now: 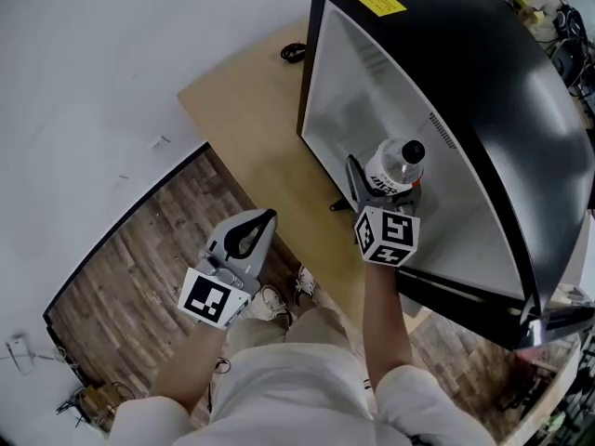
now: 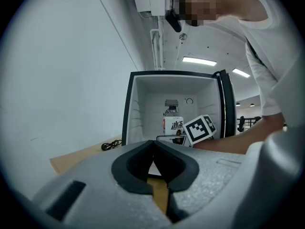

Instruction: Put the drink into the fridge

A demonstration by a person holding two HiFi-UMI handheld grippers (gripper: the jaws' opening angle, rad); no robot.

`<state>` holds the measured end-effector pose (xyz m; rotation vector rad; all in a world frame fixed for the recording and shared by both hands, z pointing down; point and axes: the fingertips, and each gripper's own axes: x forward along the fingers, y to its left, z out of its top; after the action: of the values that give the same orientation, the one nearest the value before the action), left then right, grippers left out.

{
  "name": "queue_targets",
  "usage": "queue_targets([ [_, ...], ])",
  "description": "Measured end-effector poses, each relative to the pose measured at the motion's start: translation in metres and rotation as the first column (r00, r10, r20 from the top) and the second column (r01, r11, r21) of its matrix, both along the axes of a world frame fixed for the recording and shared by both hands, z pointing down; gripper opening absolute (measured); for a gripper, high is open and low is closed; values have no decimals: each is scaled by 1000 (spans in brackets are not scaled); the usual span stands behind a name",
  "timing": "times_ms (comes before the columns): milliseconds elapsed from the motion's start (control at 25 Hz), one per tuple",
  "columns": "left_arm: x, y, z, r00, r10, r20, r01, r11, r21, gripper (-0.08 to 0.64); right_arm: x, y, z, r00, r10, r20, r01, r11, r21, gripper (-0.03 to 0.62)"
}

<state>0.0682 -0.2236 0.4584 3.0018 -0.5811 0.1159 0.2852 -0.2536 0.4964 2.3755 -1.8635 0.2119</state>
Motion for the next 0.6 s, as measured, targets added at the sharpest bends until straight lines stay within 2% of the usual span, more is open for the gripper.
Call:
queue_targets([
  [320, 2, 3, 12, 1000, -1, 13, 2, 1000, -29, 12, 28, -11, 7, 996, 73, -51, -73, 997, 2, 430],
  [600, -1, 0, 17, 999, -16, 31, 17, 999, -33, 14, 46, -19, 13, 992, 114, -61, -113, 993, 19, 430],
])
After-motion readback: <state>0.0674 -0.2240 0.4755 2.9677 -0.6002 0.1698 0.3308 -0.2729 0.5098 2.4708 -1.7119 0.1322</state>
